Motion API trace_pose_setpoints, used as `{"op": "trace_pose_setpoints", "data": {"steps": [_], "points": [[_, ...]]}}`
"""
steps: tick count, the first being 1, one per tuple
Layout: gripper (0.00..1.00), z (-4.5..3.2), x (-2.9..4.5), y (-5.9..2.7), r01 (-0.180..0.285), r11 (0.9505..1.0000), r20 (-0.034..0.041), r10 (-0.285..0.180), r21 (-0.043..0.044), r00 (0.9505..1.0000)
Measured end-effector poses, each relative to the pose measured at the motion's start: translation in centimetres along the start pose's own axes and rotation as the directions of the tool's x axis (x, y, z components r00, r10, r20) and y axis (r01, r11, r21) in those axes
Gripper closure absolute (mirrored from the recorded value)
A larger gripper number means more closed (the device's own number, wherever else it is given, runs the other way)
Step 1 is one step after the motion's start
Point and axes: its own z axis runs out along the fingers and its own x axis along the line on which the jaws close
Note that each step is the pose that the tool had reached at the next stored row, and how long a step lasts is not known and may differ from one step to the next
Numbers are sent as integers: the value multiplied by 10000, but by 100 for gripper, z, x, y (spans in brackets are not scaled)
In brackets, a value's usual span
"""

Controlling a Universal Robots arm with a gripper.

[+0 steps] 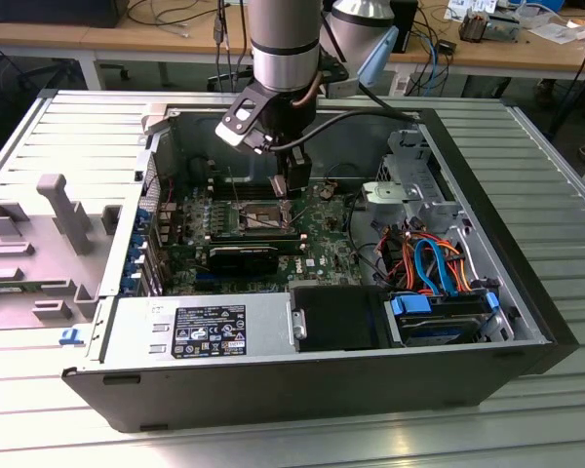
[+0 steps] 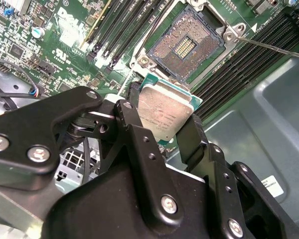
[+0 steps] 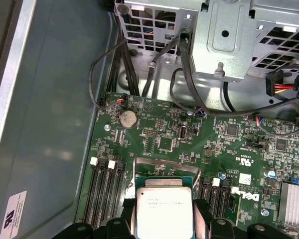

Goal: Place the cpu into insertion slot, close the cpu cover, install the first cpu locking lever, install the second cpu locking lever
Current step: 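Place the cpu into insertion slot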

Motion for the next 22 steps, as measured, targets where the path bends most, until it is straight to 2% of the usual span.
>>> {"op": "trace_pose_setpoints", "data": {"steps": [22], "points": [[45,5,0,0,-217,9998,19,217,-4,9998]]}}
